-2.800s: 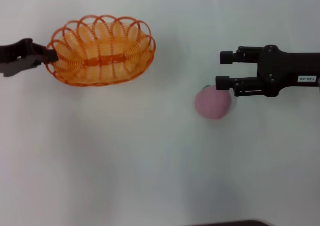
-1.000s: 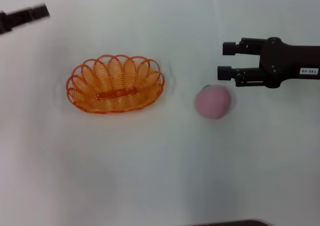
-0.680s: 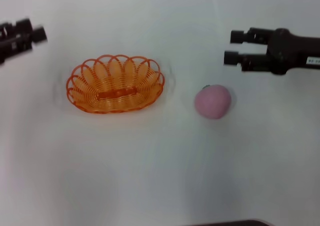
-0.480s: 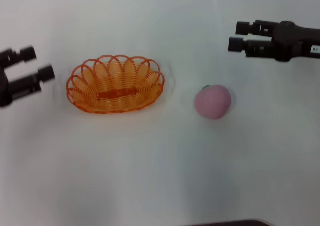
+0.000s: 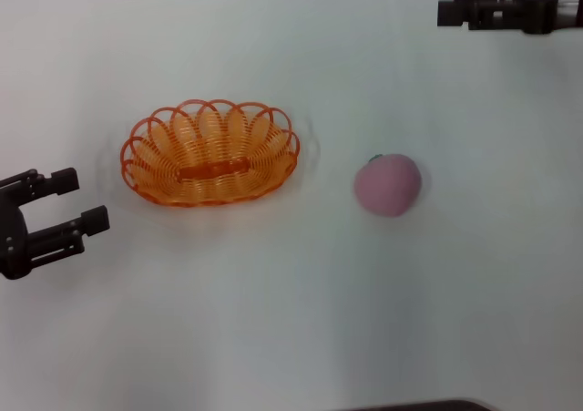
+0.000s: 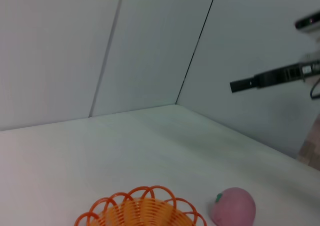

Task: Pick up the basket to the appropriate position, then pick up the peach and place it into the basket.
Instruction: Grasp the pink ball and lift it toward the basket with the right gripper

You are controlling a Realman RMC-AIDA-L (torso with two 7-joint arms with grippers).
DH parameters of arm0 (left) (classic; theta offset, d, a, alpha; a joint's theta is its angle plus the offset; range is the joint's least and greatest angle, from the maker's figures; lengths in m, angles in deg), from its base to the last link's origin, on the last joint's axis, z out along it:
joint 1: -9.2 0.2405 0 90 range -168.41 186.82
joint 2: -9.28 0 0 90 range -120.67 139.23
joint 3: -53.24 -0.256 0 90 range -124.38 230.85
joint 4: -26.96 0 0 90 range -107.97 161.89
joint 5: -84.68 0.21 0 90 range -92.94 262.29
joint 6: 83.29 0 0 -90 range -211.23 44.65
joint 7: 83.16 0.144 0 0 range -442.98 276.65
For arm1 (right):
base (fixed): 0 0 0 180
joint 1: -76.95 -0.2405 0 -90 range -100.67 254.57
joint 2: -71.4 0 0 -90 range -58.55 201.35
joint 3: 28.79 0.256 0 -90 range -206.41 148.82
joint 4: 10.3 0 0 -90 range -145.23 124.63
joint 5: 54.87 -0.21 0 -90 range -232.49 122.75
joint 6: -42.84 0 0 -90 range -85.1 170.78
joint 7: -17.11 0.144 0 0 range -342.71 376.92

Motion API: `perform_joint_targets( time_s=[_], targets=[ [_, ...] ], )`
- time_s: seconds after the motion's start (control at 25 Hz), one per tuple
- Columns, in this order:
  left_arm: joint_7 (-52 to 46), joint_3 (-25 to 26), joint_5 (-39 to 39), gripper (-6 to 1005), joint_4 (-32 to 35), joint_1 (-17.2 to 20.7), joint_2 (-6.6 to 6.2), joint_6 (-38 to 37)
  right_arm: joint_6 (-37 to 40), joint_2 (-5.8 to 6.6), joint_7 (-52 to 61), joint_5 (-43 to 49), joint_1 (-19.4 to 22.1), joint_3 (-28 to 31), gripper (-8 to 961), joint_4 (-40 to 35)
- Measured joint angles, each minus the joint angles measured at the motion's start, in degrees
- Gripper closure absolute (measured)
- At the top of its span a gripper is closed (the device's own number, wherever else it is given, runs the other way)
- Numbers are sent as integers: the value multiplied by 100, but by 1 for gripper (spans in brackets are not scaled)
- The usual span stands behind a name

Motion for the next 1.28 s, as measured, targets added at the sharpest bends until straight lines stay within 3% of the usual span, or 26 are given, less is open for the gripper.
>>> perform_joint_targets(
  time_s=[0.2,0.36,0.48,0.68,1.0,1.28],
  targets=[
    [-18,-3,5,265,-21,-13,2,-13,371,263,873,92,-271,-1110,187,-1070],
    [-20,-19,7,266,-108,-85,11,-6,798,280,1424,820,-532,-1696,188,-2102],
    [-28,-24,15,265,-148,-126,18,0,1156,190,1612,1603,-795,-1875,189,-2685],
    [-93,-87,21,264,-211,-167,13,58,1245,6,1775,2231,-961,-2491,190,-2820],
    [-126,-92,22,265,-276,-248,12,61,674,-670,1744,3333,-945,-3217,191,-2434],
    [-161,-90,22,266,-300,-294,16,62,110,-736,1875,3318,-942,-3730,193,-1840]
  ],
)
